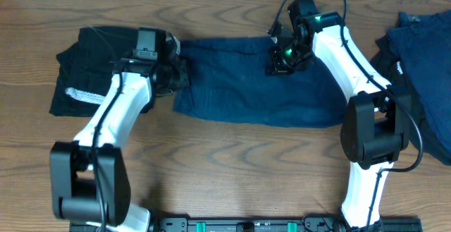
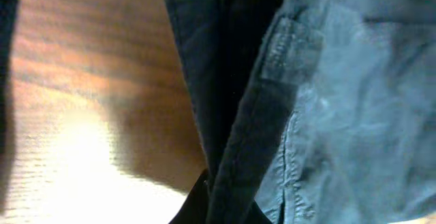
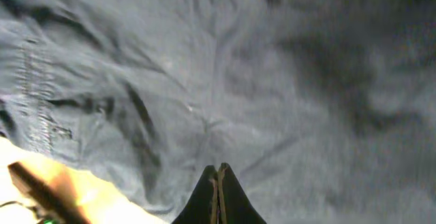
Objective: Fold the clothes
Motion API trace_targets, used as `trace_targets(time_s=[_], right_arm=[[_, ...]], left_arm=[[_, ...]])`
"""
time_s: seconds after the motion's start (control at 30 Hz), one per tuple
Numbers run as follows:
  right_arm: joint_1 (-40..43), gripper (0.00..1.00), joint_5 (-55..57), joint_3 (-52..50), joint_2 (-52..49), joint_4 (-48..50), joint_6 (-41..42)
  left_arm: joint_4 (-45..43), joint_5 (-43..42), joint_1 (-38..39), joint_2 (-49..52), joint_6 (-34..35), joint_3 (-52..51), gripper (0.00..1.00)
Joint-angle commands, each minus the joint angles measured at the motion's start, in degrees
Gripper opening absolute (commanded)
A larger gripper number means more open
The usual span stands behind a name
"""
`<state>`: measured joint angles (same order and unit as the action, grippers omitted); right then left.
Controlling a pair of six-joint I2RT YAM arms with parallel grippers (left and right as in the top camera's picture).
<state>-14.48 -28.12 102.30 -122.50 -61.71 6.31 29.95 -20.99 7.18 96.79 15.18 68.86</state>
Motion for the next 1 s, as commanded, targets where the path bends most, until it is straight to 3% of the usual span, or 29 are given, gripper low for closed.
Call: trace_targets(time_s=[0.0,0.37,0.8,0.97], right_arm=[[0.2,0.01,-3.4,-0.4,0.5,-1.5,4.6],[-5.3,0.01,-6.2,-4.0,0.5,0.4,9.3],[-10.3,0.01,-5.7,-21.4,0.5,24.5,18.8],[-9.5,0.01,-6.5,-19.0,1.0,24.8,18.1]], left_arm=[[0.0,0.7,0.0,-1.9,-0.1,2.5,0.06],[0.0,0.6,0.0,-2.1,-0.1,5.9,0.06],[0.0,0.6,0.0,-2.1,-0.1,7.1,0.06],[0.0,0.6,0.0,-2.1,-0.1,7.2,0.06]])
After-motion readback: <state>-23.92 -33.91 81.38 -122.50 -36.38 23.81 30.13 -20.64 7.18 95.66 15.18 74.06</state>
